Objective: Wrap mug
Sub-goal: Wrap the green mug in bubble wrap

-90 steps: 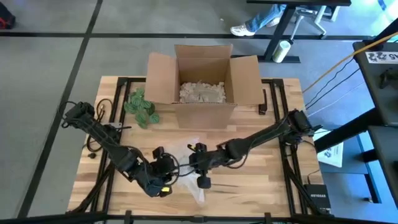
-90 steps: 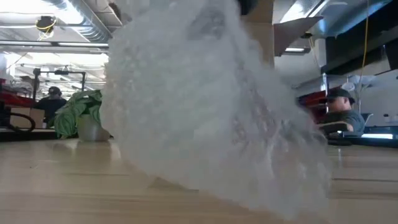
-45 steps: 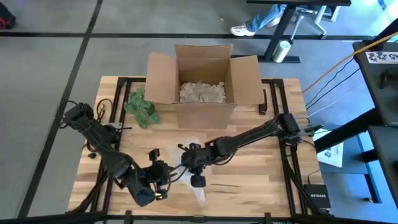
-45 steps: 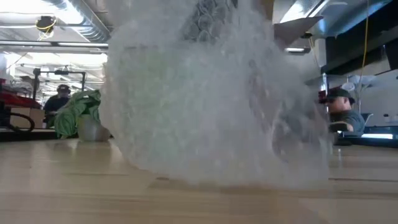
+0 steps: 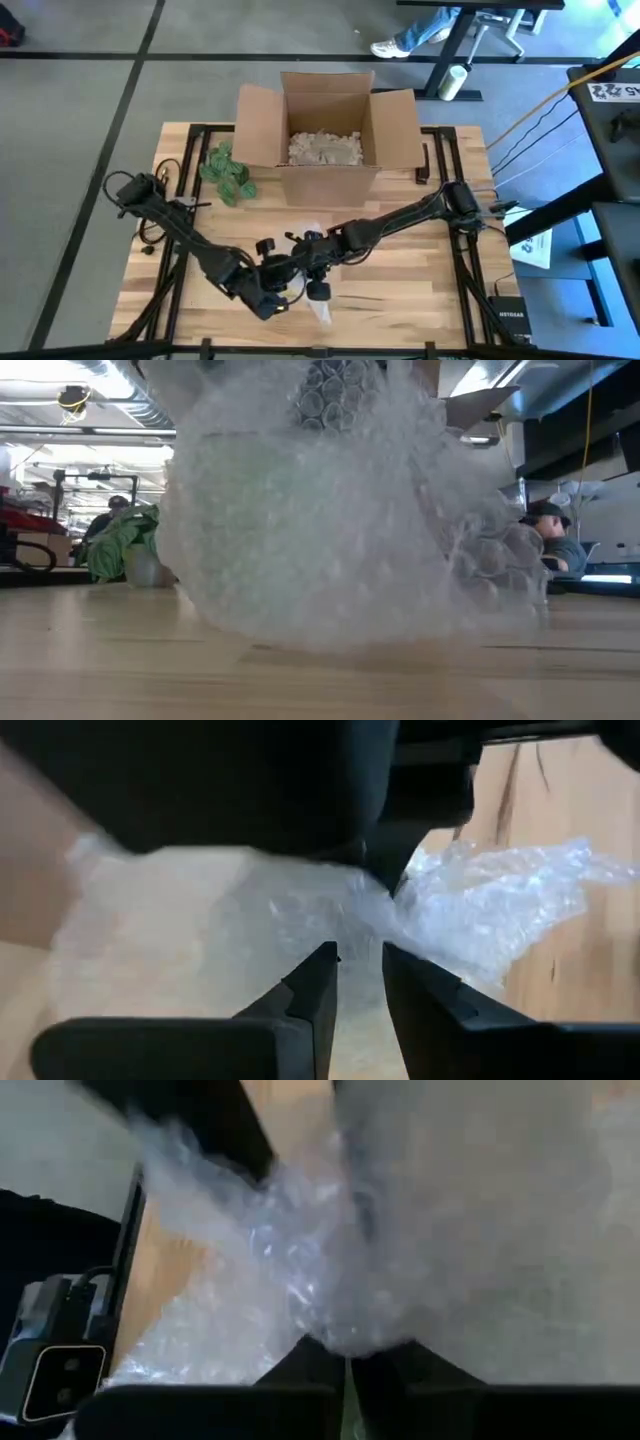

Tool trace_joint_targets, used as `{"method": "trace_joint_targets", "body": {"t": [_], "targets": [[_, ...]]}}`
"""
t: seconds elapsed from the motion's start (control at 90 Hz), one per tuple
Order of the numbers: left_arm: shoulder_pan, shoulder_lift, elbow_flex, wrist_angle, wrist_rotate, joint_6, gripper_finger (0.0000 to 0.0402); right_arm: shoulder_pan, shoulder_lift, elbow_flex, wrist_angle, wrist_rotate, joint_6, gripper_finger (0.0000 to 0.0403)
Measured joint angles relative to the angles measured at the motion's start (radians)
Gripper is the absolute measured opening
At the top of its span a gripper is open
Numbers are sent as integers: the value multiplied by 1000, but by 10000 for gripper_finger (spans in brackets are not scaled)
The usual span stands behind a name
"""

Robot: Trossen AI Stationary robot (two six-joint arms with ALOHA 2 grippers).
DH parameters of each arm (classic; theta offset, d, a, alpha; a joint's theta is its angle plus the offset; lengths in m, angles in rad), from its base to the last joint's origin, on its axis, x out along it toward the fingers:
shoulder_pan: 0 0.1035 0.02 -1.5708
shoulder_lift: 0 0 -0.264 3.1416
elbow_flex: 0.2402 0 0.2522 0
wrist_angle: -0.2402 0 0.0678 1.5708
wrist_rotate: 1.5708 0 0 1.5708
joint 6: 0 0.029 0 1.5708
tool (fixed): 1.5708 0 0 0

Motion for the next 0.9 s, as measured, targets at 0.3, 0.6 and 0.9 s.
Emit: {"method": "trace_joint_targets", "body": {"t": [0.3,0.6,0.9], "targets": [[21,70,3,37,22,-12,68,7,2,-5,20,13,4,0],[22,82,4,34,28,-15,68,56,2,-6,-4,354,29,0],[21,89,-4,37,40,-12,68,64,-50,2,-116,615,171,0]]}}
